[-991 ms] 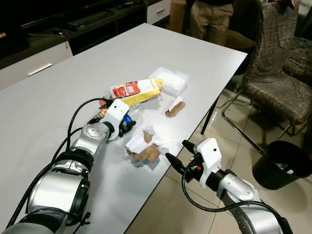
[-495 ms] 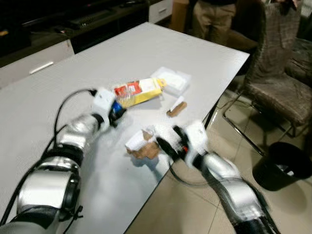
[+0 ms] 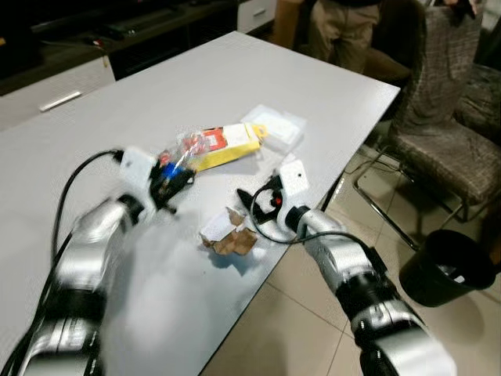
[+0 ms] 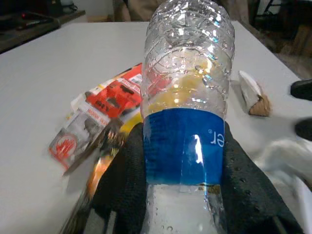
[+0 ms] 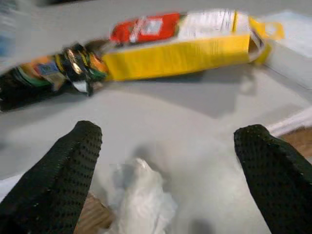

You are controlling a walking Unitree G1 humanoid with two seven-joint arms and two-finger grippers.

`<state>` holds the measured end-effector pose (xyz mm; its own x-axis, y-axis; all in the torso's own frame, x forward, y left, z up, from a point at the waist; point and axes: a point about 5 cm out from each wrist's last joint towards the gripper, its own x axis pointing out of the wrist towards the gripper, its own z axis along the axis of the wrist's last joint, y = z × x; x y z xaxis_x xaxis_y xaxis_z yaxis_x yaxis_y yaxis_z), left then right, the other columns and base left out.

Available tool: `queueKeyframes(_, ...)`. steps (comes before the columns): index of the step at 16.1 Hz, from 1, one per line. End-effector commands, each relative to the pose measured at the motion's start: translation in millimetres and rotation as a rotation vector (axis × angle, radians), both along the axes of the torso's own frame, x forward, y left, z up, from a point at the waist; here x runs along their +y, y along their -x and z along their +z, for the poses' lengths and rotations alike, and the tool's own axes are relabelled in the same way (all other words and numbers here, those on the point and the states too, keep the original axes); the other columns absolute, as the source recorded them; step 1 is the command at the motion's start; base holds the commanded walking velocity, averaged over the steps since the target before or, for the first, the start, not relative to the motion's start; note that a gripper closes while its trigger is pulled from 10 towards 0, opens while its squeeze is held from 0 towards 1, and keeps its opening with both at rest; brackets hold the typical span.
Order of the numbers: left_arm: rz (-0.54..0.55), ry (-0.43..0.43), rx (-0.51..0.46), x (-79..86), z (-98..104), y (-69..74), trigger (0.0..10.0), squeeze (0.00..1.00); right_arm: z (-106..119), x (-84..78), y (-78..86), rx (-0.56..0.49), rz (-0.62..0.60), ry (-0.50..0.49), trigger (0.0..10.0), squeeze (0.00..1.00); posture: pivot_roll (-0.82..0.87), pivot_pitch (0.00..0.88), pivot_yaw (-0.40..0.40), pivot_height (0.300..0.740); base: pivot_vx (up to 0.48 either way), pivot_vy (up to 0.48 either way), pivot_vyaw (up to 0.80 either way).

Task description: Picking trash to rubbish bin

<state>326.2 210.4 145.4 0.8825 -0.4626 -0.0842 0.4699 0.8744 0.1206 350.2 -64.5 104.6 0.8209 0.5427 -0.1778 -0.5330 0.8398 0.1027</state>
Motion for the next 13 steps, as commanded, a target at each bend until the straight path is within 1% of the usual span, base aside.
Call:
queueKeyframes(1,0.009,0.003,-0.026,4.0,13,7.0,0.0,0.00,-6,-2.6,-2.0,0.030,-0.029,0.005,10.0,1.00,-0.02,0.000,-0.054,0.740,0.000,0.000,0.00)
queueKeyframes(2,0.007,0.003,-0.018,8.3,16,23.3,0.0,0.00,-12,-2.1,-1.9,0.085,-0.025,0.003,10.0,1.00,-0.01,0.005,-0.053,0.740,0.000,0.000,0.00)
queueKeyframes(3,-0.010,0.002,-0.002,10.1,19,36.8,0.0,0.00,-16,0.5,-1.1,0.122,-0.006,-0.021,10.0,0.77,-0.01,0.008,-0.051,0.740,0.000,0.000,0.00)
queueKeyframes(4,-0.022,-0.002,0.024,12.0,22,52.9,0.0,0.00,-19,4.5,-0.1,0.155,0.030,-0.048,10.0,0.00,0.00,0.011,-0.057,0.740,0.000,0.000,0.00)
queueKeyframes(8,0.006,-0.003,0.064,13.2,25,71.0,0.0,0.00,-23,7.1,1.0,0.181,0.053,-0.067,10.0,0.00,0.01,0.007,-0.066,0.740,0.000,0.000,0.00)
queueKeyframes(10,-0.064,0.017,0.097,2.8,26,79.7,0.0,0.00,-31,6.4,4.9,0.210,0.078,0.003,10.0,0.00,0.02,0.005,-0.068,0.740,0.000,0.000,0.00)
queueKeyframes(11,-0.090,0.020,0.110,-0.2,26,82.8,0.0,0.00,-34,5.8,5.8,0.218,0.079,0.024,9.7,0.00,0.02,0.003,-0.069,0.740,0.000,0.000,0.00)
queueKeyframes(12,-0.113,0.016,0.121,-2.4,26,85.2,0.0,0.00,-39,0.7,6.2,0.235,0.050,0.088,3.0,0.00,0.02,0.000,-0.067,0.740,0.000,0.000,0.00)
queueKeyframes(13,-0.113,0.017,0.121,-2.2,27,84.9,0.0,0.00,-41,-1.3,6.1,0.240,0.038,0.102,0.3,0.00,0.02,0.000,-0.067,0.740,0.000,0.000,0.00)
